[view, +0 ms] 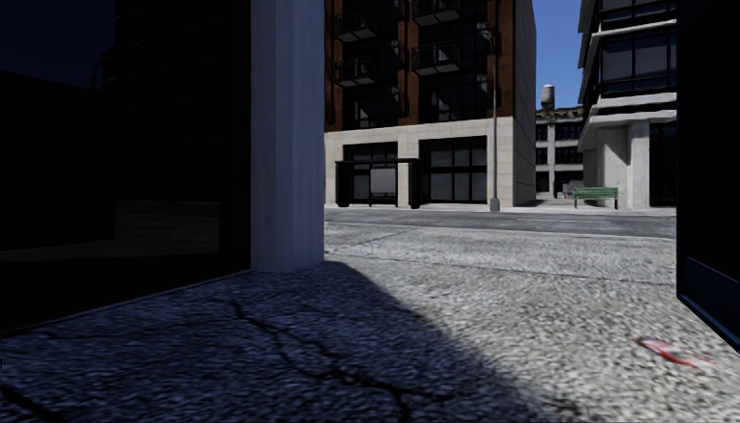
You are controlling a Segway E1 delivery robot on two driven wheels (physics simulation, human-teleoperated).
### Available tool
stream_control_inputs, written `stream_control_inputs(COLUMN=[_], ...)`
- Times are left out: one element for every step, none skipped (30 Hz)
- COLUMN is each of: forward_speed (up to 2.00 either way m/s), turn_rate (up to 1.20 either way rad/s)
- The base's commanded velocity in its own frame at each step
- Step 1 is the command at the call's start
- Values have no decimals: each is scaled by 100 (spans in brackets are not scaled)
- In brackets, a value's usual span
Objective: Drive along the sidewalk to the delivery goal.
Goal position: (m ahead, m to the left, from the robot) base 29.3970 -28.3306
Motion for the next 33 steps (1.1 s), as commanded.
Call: stream_control_inputs(forward_speed=[200, 200, 200, 200, 200, 200, 200, 200, 200, 200, 200, 200, 200, 200, 200, 200, 200, 200, 200, 200, 200, 200, 200, 200, 200, 200, 200, 200, 200, 200, 200, 200, 200], turn_rate=[-57, -57, -57, -57, -57, -57, -57, -57, -57, -57, -57, -57, -57, -53, -53, -11, 0, 0, 0, 0, 0, 0, 0, 0, 0, 0, 0, 0, 3, 3, 19, 28, 36])
